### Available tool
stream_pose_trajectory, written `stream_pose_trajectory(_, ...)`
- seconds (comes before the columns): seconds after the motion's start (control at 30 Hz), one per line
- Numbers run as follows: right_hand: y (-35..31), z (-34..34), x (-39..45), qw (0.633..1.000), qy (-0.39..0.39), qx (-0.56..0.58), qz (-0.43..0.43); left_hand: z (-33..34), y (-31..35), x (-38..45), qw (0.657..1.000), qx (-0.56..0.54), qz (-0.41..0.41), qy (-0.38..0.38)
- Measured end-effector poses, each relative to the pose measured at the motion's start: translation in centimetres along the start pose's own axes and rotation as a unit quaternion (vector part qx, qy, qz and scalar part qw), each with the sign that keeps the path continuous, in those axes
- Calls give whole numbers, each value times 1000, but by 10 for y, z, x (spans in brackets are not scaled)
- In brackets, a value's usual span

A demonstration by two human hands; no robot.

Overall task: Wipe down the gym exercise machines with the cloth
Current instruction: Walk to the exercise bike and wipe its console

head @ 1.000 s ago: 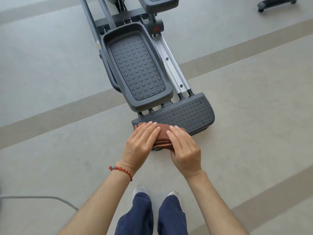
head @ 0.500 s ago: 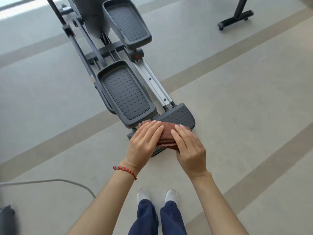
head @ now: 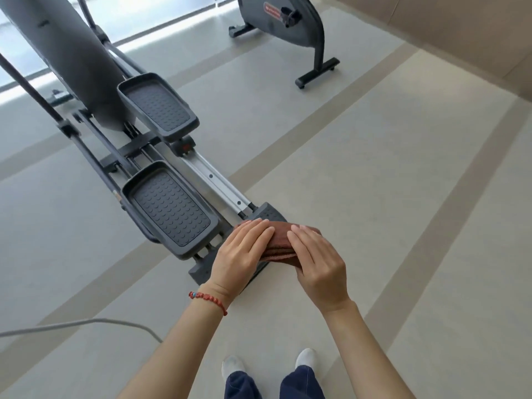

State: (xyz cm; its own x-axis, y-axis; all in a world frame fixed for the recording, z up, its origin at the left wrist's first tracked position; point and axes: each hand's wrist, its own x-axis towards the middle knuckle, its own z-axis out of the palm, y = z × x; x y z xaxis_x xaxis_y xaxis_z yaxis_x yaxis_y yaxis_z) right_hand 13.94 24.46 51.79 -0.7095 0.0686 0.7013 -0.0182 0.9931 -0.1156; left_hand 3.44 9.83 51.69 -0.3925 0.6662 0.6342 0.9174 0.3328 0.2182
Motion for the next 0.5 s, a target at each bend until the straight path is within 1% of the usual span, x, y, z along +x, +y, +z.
stream_pose_trajectory(0.3,73,-70,-4,998,40,-42,20,27,73,68,998,-36,40,-11)
stream_pose_trajectory(0.5,130,-106,-16,995,56,-65,46,61,119,115,995,-56,78,-4)
